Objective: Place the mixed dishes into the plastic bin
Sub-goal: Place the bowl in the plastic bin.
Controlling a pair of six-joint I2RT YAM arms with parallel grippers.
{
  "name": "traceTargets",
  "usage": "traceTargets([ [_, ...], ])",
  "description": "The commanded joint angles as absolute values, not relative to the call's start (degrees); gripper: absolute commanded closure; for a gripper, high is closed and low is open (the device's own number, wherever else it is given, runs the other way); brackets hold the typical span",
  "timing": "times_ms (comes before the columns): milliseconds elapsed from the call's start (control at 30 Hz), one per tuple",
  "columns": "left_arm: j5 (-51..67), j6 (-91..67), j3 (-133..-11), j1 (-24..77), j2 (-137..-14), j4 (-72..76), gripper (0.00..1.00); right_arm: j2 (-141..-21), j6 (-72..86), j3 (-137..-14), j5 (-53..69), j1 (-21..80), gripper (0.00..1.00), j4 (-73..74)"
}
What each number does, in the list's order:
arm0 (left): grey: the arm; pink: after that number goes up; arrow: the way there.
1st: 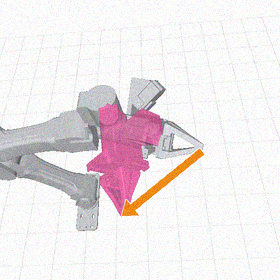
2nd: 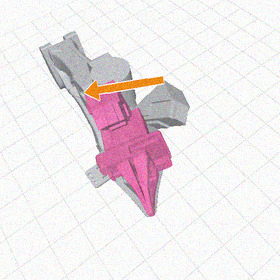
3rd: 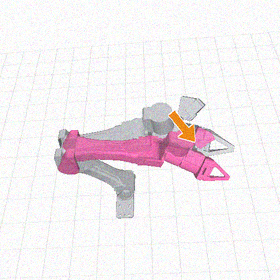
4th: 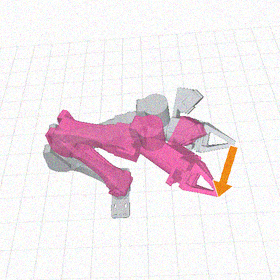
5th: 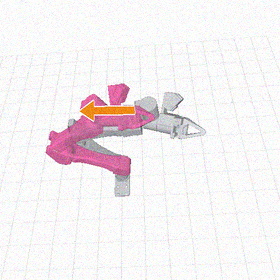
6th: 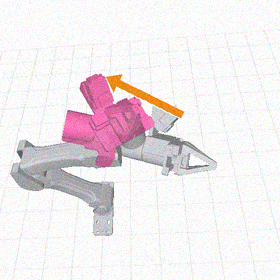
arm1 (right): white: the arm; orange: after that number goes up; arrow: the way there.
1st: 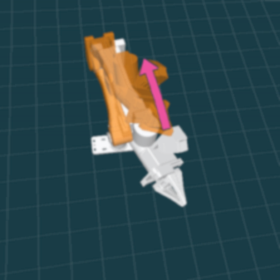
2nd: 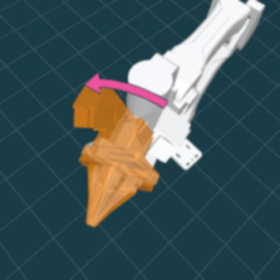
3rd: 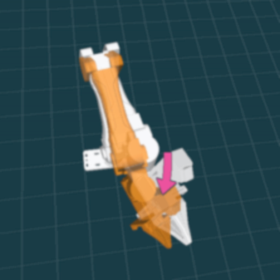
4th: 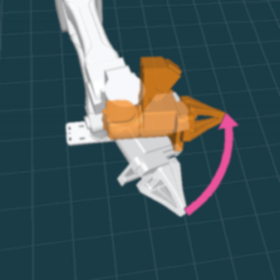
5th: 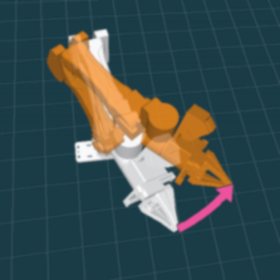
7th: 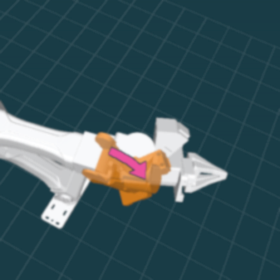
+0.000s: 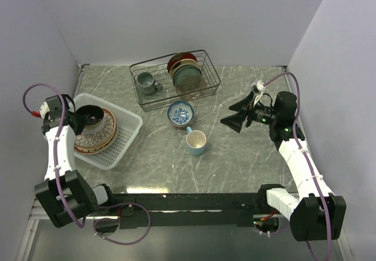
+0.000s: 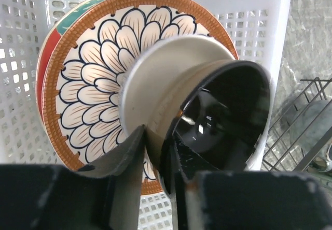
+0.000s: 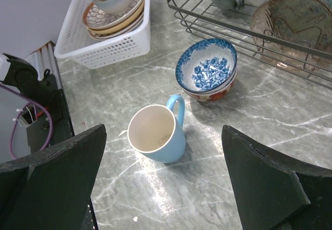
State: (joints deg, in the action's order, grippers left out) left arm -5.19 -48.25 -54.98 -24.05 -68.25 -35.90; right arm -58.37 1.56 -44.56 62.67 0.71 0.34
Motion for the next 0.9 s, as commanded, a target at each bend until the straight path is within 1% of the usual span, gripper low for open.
traceTargets([
  [0,-3.7,-48.4,-55.3,-24.6,-67.1,-31.6,0.71,-57.0,0.6,-45.4,63.2,0.4,0.0,-1.1],
  [33,-3.7,-48.5,-55.4,-24.7,-67.1,-31.8,0.67,-57.0,0.6,-45.4,63.2,0.3,0.0,-1.1],
  [67,-3.7,-48.4,-55.5,-24.7,-67.0,-31.9,0.65,-56.9,0.6,-45.4,63.2,0.3,0.0,-1.1],
  [133,-3.5,-48.4,-55.7,-24.9,-66.6,-32.3,0.55,-57.0,0.6,-45.4,63.3,0.3,0.0,-1.1],
  [167,-3.5,-48.5,-55.9,-24.9,-66.4,-32.4,0.49,-56.8,0.6,-45.4,63.3,0.3,0.0,-1.0],
  [200,-3.4,-48.4,-56.4,-25.0,-65.9,-32.7,0.34,-56.7,0.5,-45.4,63.3,0.3,0.0,-1.0],
  [267,-3.3,-48.3,-56.9,-25.0,-65.1,-33.6,0.2,-56.6,0.5,-45.4,63.1,0.3,0.0,-0.8],
  [300,-3.2,-48.3,-57.5,-24.9,-64.3,-33.8,0.1,-56.6,0.4,-45.4,63.1,0.3,0.0,-0.7],
  [367,-2.3,-48.1,-58.1,-25.0,-63.2,-34.7,0.01,-56.5,-1.0,-45.5,62.9,0.3,0.0,-0.4],
  [500,0.2,-47.5,-59.5,-25.0,-59.6,-35.7,0.01,-56.4,-2.5,-45.7,62.5,0.3,0.0,0.8],
  [633,6.0,-45.7,-58.1,-25.0,-56.1,-34.8,0.01,-56.7,-4.5,-46.1,61.5,0.3,0.0,2.4],
  [733,14.9,-43.9,-54.6,-25.0,-52.8,-31.4,0.01,-57.2,-5.4,-46.0,61.3,0.3,0.0,2.8],
  [767,20.4,-43.2,-53.4,-25.0,-52.0,-29.8,0.01,-58.0,-5.7,-46.2,61.3,0.2,0.0,3.1],
  [867,30.2,-41.1,-49.1,-24.9,-49.8,-24.1,0.01,-60.5,-5.8,-46.8,61.4,0.3,0.0,3.7],
])
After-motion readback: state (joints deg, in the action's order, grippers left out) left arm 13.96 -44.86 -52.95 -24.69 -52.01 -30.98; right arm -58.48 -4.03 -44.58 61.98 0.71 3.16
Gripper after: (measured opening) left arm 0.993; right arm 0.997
